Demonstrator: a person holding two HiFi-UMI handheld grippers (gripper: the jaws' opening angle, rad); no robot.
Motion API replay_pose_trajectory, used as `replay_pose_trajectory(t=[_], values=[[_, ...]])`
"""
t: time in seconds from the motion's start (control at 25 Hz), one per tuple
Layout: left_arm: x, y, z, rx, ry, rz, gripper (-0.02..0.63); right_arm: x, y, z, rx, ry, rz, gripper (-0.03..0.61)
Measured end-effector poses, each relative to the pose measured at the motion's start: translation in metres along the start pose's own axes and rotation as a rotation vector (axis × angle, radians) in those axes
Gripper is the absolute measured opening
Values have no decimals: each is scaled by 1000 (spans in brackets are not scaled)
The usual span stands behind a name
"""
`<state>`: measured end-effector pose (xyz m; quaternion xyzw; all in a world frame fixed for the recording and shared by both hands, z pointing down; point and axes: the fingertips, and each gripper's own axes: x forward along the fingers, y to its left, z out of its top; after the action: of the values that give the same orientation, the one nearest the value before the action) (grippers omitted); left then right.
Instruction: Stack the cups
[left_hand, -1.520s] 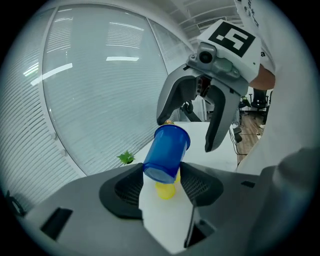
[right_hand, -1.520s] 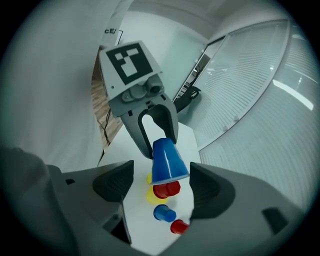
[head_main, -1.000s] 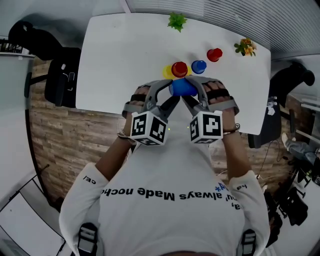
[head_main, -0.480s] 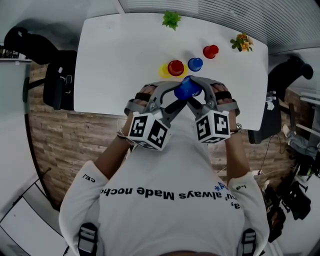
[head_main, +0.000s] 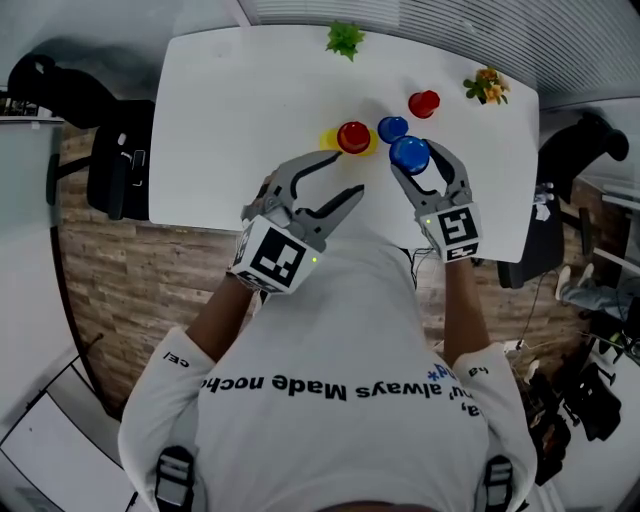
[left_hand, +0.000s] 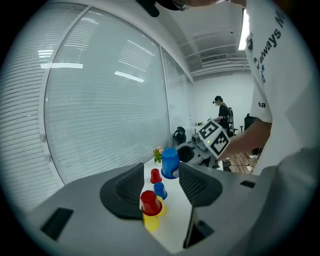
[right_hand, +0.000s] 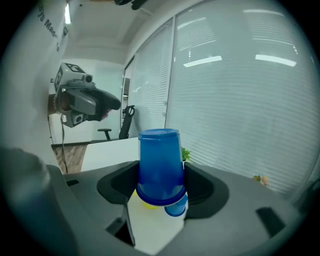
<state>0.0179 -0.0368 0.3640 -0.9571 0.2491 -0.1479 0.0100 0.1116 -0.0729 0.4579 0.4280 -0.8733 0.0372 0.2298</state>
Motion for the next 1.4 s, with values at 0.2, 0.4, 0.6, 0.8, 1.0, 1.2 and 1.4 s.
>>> replay_pose_trajectory(t=[0.2,0.4,0.6,0.8,1.0,1.2,1.4], values=[[-3,10,-4,-32,2,27,238,32,-28,-41,133,-40,-78,291],[-6,13,-6,-53,4,47,235,67,-34,-63,187,-55,-109,293],[-8,19,-11,-68,14,68,233,89,-33,-87,193,-20,-114,295],[-11,23,-13,-80,17,82,229,96,-31,-96,199,-6,-105,296],[-9,22,-14,-71,32,80,229,104,-29,-104,208,5,-96,299],[-7,21,-14,-66,33,75,229,106,-27,-108,211,10,-77,305],[-6,20,-13,-69,31,74,229,100,-24,-106,228,3,-50,342]])
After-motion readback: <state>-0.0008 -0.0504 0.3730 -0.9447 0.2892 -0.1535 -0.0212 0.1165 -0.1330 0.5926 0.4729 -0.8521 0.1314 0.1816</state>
